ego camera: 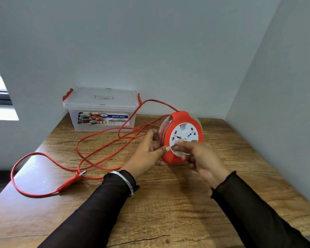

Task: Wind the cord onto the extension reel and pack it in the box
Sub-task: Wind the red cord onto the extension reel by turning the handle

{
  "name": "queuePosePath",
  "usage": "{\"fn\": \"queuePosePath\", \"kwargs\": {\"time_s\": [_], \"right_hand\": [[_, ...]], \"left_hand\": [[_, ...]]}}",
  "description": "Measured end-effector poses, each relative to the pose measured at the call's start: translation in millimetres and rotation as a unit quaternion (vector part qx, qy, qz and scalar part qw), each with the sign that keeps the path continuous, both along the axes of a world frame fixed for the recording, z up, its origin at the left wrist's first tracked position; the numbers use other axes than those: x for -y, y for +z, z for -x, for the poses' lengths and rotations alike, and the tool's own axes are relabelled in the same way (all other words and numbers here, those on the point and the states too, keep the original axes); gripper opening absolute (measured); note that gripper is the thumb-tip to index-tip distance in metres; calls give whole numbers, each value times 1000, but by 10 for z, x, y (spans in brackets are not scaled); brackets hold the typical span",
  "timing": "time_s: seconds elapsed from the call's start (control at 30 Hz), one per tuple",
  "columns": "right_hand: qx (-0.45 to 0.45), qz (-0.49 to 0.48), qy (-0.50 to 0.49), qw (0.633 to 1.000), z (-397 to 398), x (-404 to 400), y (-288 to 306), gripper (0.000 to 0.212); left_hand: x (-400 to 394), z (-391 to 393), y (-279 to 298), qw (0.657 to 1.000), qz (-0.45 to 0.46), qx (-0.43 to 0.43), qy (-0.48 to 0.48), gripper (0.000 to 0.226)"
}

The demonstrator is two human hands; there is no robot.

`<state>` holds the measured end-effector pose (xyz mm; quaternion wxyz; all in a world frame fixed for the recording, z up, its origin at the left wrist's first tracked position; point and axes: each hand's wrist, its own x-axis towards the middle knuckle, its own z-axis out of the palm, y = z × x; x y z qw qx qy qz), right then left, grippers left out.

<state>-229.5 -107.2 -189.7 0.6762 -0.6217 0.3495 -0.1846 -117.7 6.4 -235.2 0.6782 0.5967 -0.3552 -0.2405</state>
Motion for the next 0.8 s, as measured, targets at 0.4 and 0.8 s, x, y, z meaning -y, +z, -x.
{"fn": "queuePosePath", "kwargs": {"time_s": [0.4, 0.8], "right_hand": [[-136, 849, 278, 429, 346, 339, 227, 54], [-163, 933, 226, 228, 216, 342, 366, 73]], "left_hand": [[-34, 0, 59, 997, -71, 23, 1, 55], [-94, 37, 122, 997, -63, 39, -8, 50]]}}
